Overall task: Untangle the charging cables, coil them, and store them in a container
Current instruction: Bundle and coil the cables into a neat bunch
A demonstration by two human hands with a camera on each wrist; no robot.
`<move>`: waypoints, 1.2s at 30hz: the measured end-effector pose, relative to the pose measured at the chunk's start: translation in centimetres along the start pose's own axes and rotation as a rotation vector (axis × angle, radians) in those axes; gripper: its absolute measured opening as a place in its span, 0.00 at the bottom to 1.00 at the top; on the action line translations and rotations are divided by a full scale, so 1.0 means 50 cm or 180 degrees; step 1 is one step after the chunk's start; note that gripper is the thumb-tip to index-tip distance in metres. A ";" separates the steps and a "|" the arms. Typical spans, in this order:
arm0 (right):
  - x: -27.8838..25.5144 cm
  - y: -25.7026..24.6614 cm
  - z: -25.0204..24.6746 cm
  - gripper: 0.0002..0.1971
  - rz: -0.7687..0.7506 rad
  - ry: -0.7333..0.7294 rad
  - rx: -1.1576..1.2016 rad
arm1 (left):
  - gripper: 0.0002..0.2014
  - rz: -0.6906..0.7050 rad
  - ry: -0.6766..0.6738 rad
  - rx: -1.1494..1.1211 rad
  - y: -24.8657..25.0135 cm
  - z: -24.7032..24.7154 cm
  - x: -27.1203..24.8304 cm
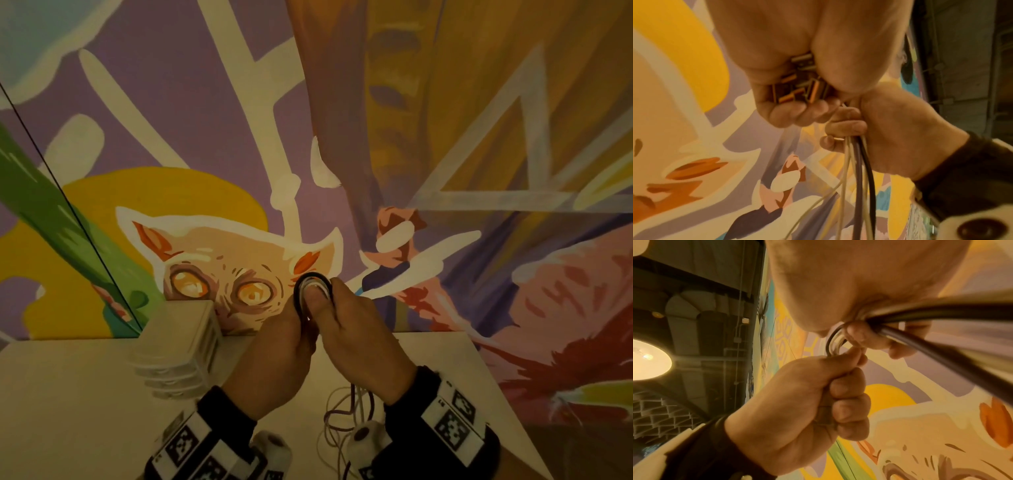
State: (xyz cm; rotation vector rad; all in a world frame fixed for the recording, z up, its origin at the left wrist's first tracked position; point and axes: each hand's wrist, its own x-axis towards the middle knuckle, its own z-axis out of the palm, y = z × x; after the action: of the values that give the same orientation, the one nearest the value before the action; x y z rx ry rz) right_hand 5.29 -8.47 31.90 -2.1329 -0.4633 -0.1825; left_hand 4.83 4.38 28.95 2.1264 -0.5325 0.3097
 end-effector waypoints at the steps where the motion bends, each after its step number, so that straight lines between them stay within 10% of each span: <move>1: 0.001 -0.002 0.003 0.38 0.0074 -0.0016 0.0000 | 0.12 0.0070 -0.0069 0.0293 -0.001 0.000 0.003; 9: 0.018 0.016 0.024 0.42 -0.0018 0.0203 0.0097 | 0.16 0.0805 -0.0435 0.1854 -0.006 -0.016 0.012; 15: 0.016 0.030 0.028 0.31 -0.0110 0.0299 -0.0248 | 0.20 -0.0352 -0.0867 -0.0004 -0.005 -0.064 0.005; 24: 0.011 -0.003 0.040 0.09 -0.0318 0.0133 -0.1499 | 0.22 -0.1202 0.0318 -0.1814 0.058 -0.002 0.020; 28: 0.023 -0.006 0.048 0.19 0.0039 -0.0457 -0.2227 | 0.12 -0.1869 0.0836 -0.2593 0.044 0.018 0.038; 36: 0.021 0.025 0.059 0.27 -0.0100 -0.0147 -0.2018 | 0.13 -0.1973 0.0770 -0.2593 0.037 0.017 0.041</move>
State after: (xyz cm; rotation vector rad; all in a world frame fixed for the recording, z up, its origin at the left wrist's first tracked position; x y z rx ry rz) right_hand 6.59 -6.40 29.57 -2.7540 -0.5124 -0.3326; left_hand 5.74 2.21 30.62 1.3344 0.1533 -0.0186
